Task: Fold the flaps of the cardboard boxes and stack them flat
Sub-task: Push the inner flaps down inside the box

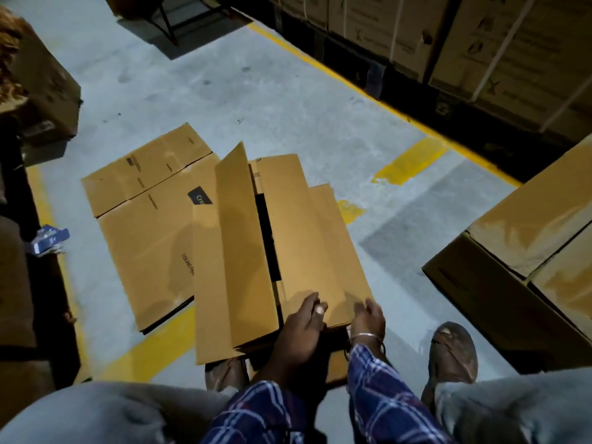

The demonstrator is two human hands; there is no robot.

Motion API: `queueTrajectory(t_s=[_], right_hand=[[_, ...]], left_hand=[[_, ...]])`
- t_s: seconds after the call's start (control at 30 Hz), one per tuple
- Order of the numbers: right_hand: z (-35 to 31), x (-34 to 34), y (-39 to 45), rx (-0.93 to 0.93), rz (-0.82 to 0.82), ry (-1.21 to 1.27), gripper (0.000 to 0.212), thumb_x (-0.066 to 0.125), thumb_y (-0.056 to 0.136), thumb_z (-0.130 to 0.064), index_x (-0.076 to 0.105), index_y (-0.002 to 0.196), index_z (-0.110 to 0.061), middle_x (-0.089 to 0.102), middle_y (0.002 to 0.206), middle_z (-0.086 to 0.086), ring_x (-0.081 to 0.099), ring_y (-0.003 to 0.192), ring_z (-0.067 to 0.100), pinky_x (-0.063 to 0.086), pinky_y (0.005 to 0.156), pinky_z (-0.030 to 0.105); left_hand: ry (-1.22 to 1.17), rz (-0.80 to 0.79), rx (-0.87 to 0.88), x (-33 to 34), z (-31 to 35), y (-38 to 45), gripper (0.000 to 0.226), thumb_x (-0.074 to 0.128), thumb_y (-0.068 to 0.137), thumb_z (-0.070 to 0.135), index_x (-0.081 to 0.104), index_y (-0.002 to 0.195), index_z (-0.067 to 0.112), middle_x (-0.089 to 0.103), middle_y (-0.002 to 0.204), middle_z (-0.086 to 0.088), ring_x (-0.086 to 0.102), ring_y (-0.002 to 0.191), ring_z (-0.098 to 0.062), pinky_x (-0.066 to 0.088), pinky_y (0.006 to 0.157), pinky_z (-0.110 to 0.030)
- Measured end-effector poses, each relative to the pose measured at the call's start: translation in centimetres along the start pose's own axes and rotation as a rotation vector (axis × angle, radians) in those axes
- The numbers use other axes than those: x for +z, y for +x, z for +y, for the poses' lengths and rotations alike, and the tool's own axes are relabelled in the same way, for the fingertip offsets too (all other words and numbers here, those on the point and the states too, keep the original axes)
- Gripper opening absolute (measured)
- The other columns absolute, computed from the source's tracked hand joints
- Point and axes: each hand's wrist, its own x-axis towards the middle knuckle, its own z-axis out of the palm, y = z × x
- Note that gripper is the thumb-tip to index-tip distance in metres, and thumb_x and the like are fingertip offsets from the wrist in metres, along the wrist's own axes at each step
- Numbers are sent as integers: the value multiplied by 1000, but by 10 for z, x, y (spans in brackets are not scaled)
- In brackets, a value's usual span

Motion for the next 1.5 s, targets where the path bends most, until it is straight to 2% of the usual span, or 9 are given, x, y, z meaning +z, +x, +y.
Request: queueTrajectory(t_s=[0.07, 0.2, 0.33, 0.47, 0.67, 0.8, 1.0, 1.2, 1.5], right_hand=[[-27, 6, -14, -306, 10, -166, 38, 65, 97, -21, 61, 134, -13, 57, 138, 10, 52, 129, 30, 38, 109, 36], [-44, 37, -44, -739, -210, -481, 53, 75, 87, -32, 59, 136, -19, 52, 138, 8, 48, 130, 30, 42, 108, 40], [-37, 60, -60, -690, -285, -1082, 102, 62, 76, -75, 15, 158, -38, 5, 168, 8, 0, 155, 31, 12, 119, 57], [-31, 66, -63, -612, -263, -1231, 119, 67, 74, -73, -13, 156, -40, -20, 165, 12, -19, 152, 38, 8, 112, 73], [-47, 52, -65, -566, -324, -1103, 96, 59, 89, -44, -8, 158, -38, -6, 169, 9, -5, 155, 35, 24, 113, 70], [-77, 23, -70, -661, -245, -888, 65, 50, 95, -24, 27, 156, -28, 49, 145, 18, 52, 126, 42, 47, 99, 46], [-112, -34, -35, -565, -120, -779, 44, 44, 95, -13, 52, 136, -29, 60, 113, 27, 60, 104, 47, 52, 88, 45], [-120, -89, -7, -468, -53, -543, 26, 53, 99, -12, 65, 120, -21, 70, 108, 8, 65, 101, 31, 51, 89, 35], [-115, -121, 42, -254, -151, -182, 21, 63, 98, -7, 65, 117, -16, 70, 106, 10, 66, 88, 22, 51, 77, 31]], left_hand=[[-33, 124, 25, -9, 4, -1, 42, 41, 111, 37, 40, 152, 31, 64, 113, 12, 57, 90, 4, 46, 90, -28], [-80, 560, 47, -31, 5, -4, 45, 46, 104, 8, 49, 146, 24, 65, 120, 8, 61, 108, -10, 43, 88, -22], [-54, 955, -9, -67, 7, -9, 45, 58, 94, 7, 52, 137, 21, 62, 125, -2, 58, 115, -20, 44, 92, -33], [62, 1116, -298, -96, -9, -9, 59, 70, 86, 9, 48, 141, 16, 45, 141, -13, 43, 129, -34, 35, 102, -41], [150, 879, -761, -96, -51, 14, 106, 82, 69, 59, 29, 154, 23, 10, 167, -8, 13, 152, -31, 15, 116, -60], [-86, 648, -738, -86, -73, 27, 111, 73, 70, 74, 32, 154, 14, 33, 159, -17, 34, 144, -40, 34, 112, -57], [-433, 391, -630, -70, -87, 41, 98, 71, 71, 64, 40, 152, 18, 56, 138, -14, 57, 117, -39, 46, 106, -49], [-471, 139, -462, -43, -56, 54, 30, 63, 101, 25, 55, 128, 14, 66, 97, -7, 63, 85, -31, 44, 79, -37], [-556, 153, -522, -40, -56, 62, 46, 51, 108, 35, 37, 149, 20, 56, 130, -12, 55, 112, -31, 44, 98, -41]])
